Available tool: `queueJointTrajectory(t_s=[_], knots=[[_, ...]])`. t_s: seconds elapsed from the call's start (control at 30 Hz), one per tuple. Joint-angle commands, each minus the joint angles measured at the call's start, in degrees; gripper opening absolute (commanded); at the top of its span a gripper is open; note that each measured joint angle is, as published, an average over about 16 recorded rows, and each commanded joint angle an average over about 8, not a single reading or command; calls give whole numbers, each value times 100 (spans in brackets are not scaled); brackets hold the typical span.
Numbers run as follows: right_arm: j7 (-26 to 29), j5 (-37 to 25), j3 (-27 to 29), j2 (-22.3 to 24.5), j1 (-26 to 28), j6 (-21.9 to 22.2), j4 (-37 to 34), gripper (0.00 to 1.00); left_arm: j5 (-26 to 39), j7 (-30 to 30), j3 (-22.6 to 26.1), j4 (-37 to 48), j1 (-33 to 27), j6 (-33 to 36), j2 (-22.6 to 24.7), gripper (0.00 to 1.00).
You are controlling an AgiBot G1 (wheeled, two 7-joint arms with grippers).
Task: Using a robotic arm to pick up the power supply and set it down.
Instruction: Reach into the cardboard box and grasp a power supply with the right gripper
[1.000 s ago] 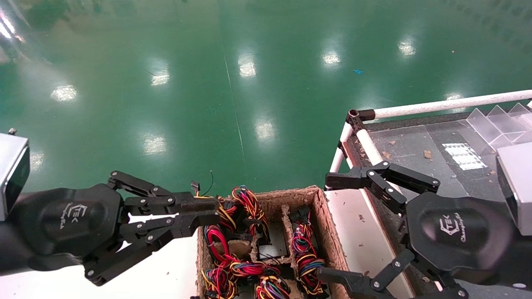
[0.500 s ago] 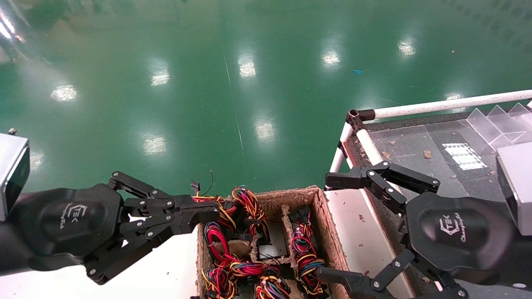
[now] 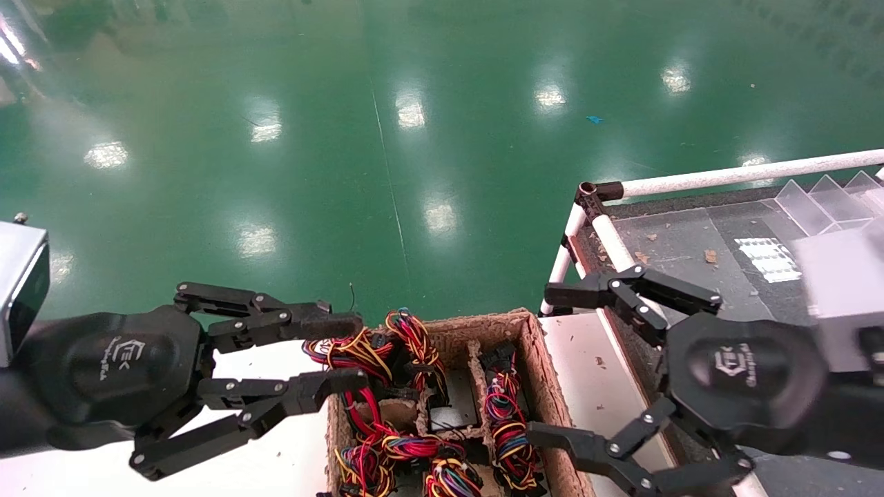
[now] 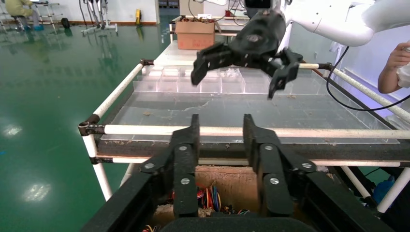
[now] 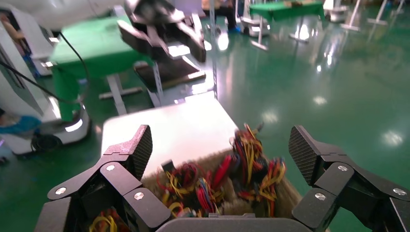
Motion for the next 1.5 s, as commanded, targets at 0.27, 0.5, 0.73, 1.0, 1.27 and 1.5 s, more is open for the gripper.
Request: queueJointTrajectory(t_s=[0.27,0.5,0.73,1.0,1.27,1.5], knots=[[276,-1129,-428,-57,305,359,229,100,0,0,1,0,0,0,0,100],[451,-2346,-959,-324,598,515,298,100,-1,1,1,0,-1,0,0,100],[451,-3102,-1288,-609,778,616,337,53,-1,1,2,0,-1,0,0,100],[388,-3367,-1448,-739,877,527,351,0,-1,1,2,0,-1,0,-1,100],[449,-3443,-1527,-782,920,433,354,0,-2,1,3,0,-1,-1,-1,100],[480,-3555,-1609,-885,945,424,359,0,-2,2,3,0,-1,-1,-1,100]])
